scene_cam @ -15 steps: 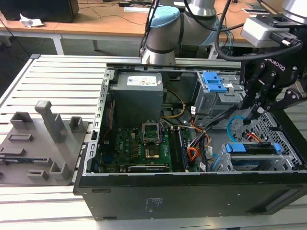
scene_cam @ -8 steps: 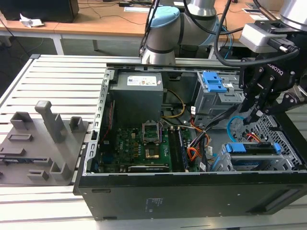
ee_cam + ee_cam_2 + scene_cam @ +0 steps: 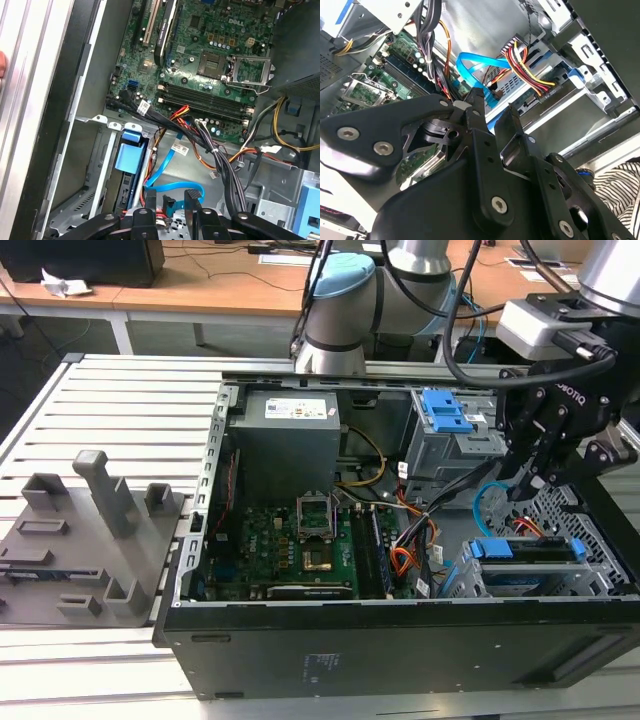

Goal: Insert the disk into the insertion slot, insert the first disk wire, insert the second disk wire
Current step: 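Insert the second disk wire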

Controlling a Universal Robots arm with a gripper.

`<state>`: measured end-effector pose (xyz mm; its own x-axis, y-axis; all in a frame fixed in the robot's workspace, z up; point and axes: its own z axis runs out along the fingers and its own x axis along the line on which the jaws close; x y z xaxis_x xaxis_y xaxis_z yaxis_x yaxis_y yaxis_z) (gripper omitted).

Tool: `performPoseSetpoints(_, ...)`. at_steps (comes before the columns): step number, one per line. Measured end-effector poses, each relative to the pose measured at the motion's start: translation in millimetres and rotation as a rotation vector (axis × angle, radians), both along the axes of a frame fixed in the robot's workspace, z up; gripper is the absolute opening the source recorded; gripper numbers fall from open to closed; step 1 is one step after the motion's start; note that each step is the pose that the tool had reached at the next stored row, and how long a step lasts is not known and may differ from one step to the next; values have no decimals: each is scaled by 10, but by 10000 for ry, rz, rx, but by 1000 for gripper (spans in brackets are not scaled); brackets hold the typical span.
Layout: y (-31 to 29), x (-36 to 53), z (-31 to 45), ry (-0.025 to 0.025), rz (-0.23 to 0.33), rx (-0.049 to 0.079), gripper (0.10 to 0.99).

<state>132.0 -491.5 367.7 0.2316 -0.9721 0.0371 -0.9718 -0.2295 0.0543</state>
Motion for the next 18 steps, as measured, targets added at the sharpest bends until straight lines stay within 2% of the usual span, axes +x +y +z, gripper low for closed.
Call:
performPoseSetpoints(2,0,0,-31,0,0,-12,361)
performPoseSetpoints(8,0,0,-36,0,0,-15,361)
performPoseSetpoints(9,0,0,-36,1,0,-15,345)
performPoseSetpoints(10,0,0,-37,0,0,-15,282)
performPoseSetpoints(11,0,0,-37,0,-1,-15,282)
performPoseSetpoints(13,0,0,-37,1,0,-15,161)
performPoseSetpoints(18,-3,0,-40,0,0,-10,161)
